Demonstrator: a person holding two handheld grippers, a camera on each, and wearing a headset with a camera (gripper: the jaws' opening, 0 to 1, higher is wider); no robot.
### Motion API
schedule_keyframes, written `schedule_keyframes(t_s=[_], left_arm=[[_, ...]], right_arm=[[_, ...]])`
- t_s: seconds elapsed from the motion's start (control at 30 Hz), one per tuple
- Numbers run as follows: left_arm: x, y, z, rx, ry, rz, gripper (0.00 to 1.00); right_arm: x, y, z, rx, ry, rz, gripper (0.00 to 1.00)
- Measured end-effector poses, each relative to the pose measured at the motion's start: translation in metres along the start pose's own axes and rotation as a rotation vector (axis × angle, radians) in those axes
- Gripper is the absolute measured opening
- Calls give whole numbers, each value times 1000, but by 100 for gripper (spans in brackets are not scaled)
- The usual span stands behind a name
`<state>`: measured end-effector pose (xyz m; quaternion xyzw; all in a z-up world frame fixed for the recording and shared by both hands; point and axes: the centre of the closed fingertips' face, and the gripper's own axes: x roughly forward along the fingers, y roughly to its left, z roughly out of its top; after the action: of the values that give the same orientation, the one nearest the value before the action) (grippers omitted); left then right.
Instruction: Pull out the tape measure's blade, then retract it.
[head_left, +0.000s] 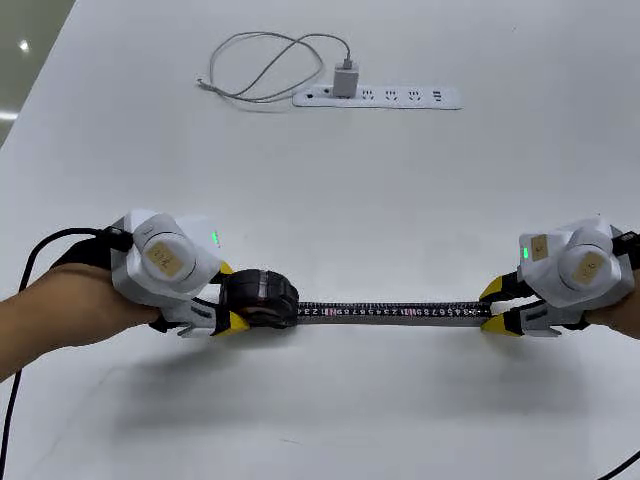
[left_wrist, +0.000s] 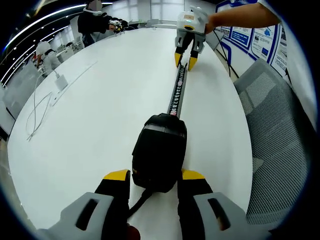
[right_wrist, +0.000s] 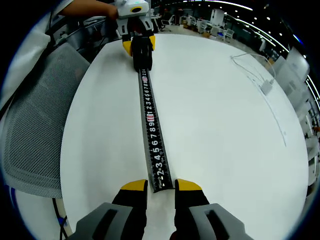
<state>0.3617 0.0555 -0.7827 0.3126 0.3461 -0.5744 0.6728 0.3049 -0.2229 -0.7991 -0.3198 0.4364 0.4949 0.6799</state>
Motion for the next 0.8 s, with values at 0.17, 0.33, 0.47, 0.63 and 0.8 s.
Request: schedule_keyframes(t_s=[0.17,0.33,0.47,0.63,0.8], left_arm=[[-1,0,-2,-15,-5,3,37],[-6,-1,5,-119,-81,-15,41],[-10,0,2,-194,-114,-20,43],[-18,5,1,-302,-181,-20,46],[-25,5,5,-411,-270,-45,49]], right_arm=[[-1,1,2,24,-9,-1,20],[-3,1,4,54,-22,-2,25],[-5,1,7,75,-36,-6,27],[-6,0,9,97,-55,-10,28],[-7,1,9,109,-60,-11,30]])
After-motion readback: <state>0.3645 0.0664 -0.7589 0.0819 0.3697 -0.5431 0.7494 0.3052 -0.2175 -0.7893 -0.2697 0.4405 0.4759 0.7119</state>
